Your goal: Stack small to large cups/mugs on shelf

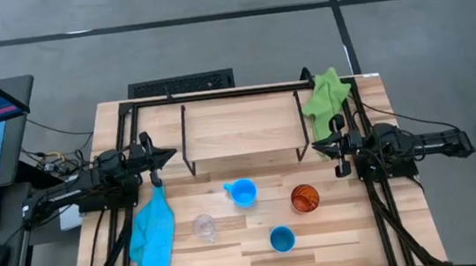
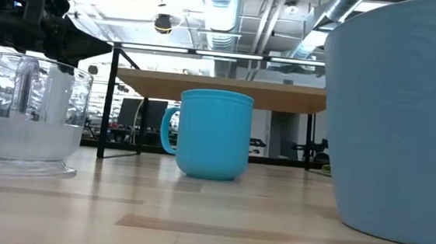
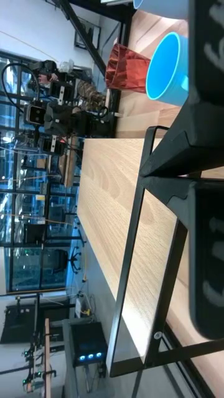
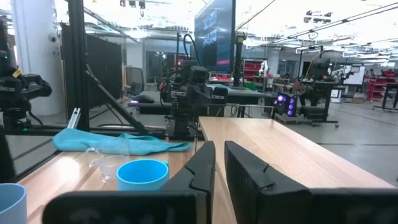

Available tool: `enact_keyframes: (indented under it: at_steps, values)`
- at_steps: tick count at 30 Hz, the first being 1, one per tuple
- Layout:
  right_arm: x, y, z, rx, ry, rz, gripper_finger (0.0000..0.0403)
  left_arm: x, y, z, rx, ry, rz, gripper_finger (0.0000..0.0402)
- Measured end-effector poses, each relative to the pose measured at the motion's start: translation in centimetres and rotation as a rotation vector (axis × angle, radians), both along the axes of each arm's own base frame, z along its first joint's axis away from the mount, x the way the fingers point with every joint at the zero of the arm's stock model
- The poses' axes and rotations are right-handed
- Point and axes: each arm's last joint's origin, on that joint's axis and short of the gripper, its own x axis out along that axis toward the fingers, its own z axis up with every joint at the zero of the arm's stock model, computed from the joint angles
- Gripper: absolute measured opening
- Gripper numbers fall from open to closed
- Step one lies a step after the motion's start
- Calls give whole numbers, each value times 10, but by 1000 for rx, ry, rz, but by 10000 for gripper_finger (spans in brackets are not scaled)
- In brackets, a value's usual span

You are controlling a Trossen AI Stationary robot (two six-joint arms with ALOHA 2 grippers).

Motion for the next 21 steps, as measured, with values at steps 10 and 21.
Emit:
enact_keyframes:
  at_steps: [10, 21]
  values:
    - [0, 0, 0, 0, 0, 0, 61, 0, 0, 0, 1, -1, 0, 0]
    - [0, 0, 0, 0, 0, 0, 61, 0, 0, 0, -44, -14, -2, 0]
